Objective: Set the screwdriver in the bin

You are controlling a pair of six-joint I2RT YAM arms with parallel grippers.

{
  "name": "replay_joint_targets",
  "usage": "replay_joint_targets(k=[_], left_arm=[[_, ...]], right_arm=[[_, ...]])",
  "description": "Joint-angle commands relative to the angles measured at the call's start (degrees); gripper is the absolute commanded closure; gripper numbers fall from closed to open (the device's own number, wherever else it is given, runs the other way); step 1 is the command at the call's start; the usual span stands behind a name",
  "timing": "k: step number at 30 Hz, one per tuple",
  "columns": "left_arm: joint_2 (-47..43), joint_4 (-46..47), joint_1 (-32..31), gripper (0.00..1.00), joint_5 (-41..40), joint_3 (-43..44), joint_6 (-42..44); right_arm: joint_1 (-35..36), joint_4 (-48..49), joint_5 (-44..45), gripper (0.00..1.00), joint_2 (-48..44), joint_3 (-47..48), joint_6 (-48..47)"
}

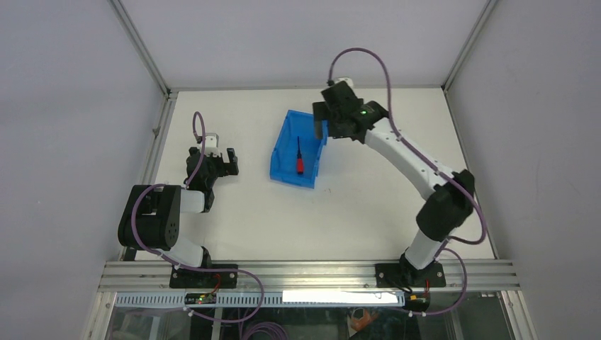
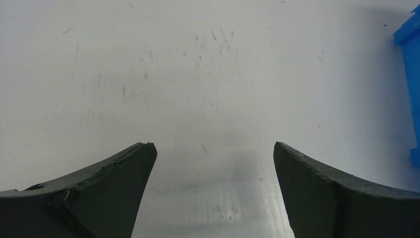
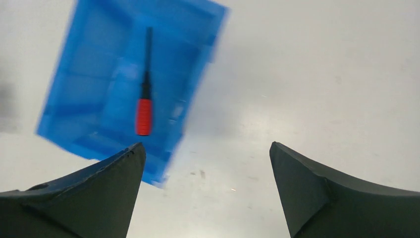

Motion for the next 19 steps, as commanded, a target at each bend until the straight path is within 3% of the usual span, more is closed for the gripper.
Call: replay_joint_targets(k=[1,9,19], left_arm=[[-2.0,1.6,-0.6,0.01,0.5,-0.3,-1.1],[-2.0,1.6,-0.7,0.01,0.5,-0.3,-1.1],[-2.0,1.6,-0.6,0.01,0.5,-0.3,-1.1]], right_arm=[[-10.0,0.7,2.5,0.01,-11.2,-9.2,-2.7],[-30.9,3.6,-3.7,0.01,-27.2,-25.9,-1.4],[-32.8,6.4,-2.5,0.01,-31.9,-32.0,-1.6]])
